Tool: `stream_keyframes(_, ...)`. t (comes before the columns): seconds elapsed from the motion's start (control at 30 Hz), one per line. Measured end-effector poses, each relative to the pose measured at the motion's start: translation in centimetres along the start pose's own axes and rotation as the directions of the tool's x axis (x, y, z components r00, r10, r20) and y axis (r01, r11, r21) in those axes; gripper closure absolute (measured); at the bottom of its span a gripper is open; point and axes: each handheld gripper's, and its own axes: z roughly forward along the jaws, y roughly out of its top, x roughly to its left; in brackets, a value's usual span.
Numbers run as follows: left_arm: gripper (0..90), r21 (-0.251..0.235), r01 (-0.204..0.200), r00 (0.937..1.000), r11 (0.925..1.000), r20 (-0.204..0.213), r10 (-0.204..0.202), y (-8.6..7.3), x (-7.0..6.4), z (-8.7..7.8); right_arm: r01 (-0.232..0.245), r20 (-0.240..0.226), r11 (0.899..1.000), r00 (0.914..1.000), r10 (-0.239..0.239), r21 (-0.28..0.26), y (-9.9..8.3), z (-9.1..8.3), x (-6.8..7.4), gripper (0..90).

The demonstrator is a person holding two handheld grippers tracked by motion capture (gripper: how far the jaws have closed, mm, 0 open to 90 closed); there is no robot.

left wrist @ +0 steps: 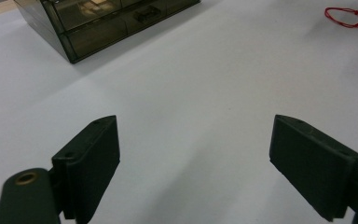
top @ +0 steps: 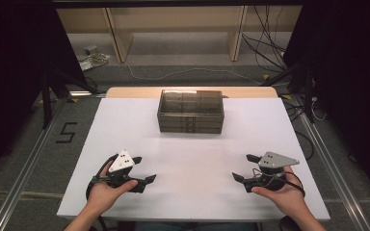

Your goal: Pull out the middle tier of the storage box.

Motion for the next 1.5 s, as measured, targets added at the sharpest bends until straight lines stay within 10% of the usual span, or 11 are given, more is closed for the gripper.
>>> stream_keyframes(0.3, 16.0, 0.018, -0.026, 0.9996, 0.9995, -0.012, 0.027, 0.0, 0.1, 0.2, 0.189, 0.062, 0.981, 0.9795, -0.192, 0.050, 1.6, 0.8, 1.1, 22.8)
stream_keyframes(0.5, 16.0, 0.008, -0.027, 0.9996, 0.9996, -0.009, 0.027, -0.1, -0.1, -0.1, 0.346, 0.159, 0.929, 0.9175, -0.365, 0.133, 3.6, 3.7, 1.8, 30.3)
stream_keyframes(0.57, 16.0, 0.006, -0.030, 0.9995, 0.9995, -0.007, 0.030, -0.1, -0.2, -0.2, 0.431, 0.243, 0.887, 0.8542, -0.460, 0.165, 5.0, 5.4, 2.2, 34.6)
stream_keyframes(0.6, 16.0, 0.007, -0.032, 0.9995, 0.9995, -0.007, 0.032, -0.1, -0.1, -0.1, 0.431, 0.243, 0.887, 0.8542, -0.460, 0.165, 5.0, 5.4, 2.2, 34.6)
stream_keyframes(0.7, 16.0, 0.011, -0.031, 0.9995, 0.9994, -0.006, 0.032, 0.0, -0.1, 0.0, 0.495, 0.284, 0.846, 0.7972, -0.533, 0.197, 6.7, 8.0, 2.5, 36.8)
stream_keyframes(0.8, 16.0, 0.011, -0.035, 0.9994, 0.9993, -0.008, 0.035, 0.0, -0.1, 0.0, 0.519, 0.283, 0.826, 0.7763, -0.563, 0.220, 7.3, 9.4, 2.9, 37.6)
stream_keyframes(0.83, 16.0, 0.011, -0.036, 0.9993, 0.9993, -0.008, 0.037, -0.1, -0.1, 0.0, 0.561, 0.282, 0.790, 0.7383, -0.613, 0.249, 7.7, 10.8, 3.2, 39.1)
stream_keyframes(0.97, 16.0, 0.013, -0.042, 0.9991, 0.9990, -0.009, 0.042, -0.1, -0.1, -0.1, 0.595, 0.287, 0.753, 0.6967, -0.657, 0.281, 7.9, 12.6, 3.9, 40.6)
stream_keyframes(1.03, 16.0, 0.015, -0.048, 0.9988, 0.9987, -0.010, 0.048, 0.0, -0.2, 0.0, 0.629, 0.293, 0.713, 0.6498, -0.701, 0.311, 8.1, 14.2, 4.4, 42.7)
stream_keyframes(1.13, 16.0, 0.014, -0.051, 0.9986, 0.9986, -0.008, 0.051, 0.0, -0.2, 0.0, 0.658, 0.292, 0.677, 0.6109, -0.736, 0.329, 8.3, 15.5, 4.7, 43.8)
stream_keyframes(1.5, 16.0, 0.017, -0.052, 0.9986, 0.9985, -0.011, 0.052, -0.1, -0.1, 0.0, 0.680, 0.285, 0.626, 0.5581, -0.779, 0.381, 8.7, 18.7, 4.9, 46.4)
